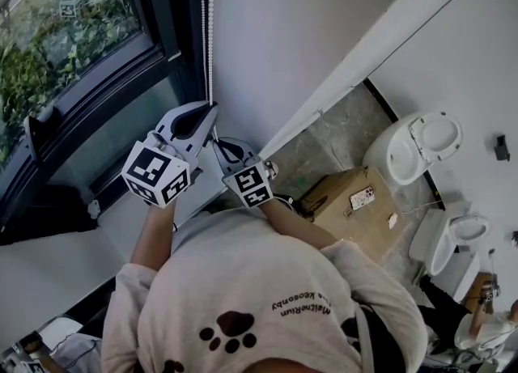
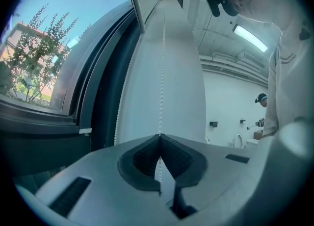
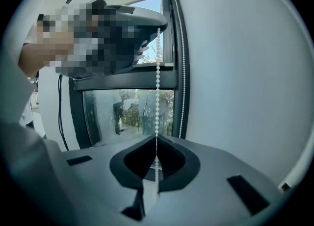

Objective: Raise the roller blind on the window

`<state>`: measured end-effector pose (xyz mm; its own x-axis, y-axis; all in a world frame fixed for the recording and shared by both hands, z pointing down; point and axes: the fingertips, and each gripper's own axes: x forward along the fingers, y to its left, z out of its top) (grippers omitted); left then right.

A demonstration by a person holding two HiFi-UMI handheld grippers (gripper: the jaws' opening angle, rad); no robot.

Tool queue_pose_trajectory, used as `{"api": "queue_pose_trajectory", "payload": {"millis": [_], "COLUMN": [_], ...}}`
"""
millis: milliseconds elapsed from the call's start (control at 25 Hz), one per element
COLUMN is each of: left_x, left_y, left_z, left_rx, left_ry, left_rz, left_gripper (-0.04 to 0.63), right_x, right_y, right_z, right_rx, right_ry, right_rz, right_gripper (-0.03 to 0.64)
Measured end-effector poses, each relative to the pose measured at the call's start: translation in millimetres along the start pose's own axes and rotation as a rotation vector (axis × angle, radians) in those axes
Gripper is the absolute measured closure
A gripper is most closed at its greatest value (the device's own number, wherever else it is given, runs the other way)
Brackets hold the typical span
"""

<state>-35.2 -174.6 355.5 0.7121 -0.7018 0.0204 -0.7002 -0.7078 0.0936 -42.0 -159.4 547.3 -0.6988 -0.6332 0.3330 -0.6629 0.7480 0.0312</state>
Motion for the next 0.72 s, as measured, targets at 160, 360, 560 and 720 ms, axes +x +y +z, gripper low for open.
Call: {"api": "queue_pose_trajectory", "payload": {"millis": [160,360,560,720], "left_x": [0,-3,-4,-4], "left_y": [1,2,6,6], "left_z": [-14,-24,-24,-24], "left_rx": [-0.018,-0.041,-0.041,-0.043], "left_ry": [0.018,0.025,0.026,0.020], "left_rz": [0.004,0.005,0.009,0.008], "left_gripper": [0.588,0.588,0.588,0.588], "right_x": [1,1,-2,-5], "right_y": [1,4,5,5], "right_z": [-14,-24,-25,-24], "right_rx": [-0.005,-0.002,-0.018,-0.002], "right_ry": [0.040,0.068,0.075,0.096], "right_rz": [0.011,0.021,0.016,0.036], "right_gripper": [0.606,0.606,0.604,0.591]}}
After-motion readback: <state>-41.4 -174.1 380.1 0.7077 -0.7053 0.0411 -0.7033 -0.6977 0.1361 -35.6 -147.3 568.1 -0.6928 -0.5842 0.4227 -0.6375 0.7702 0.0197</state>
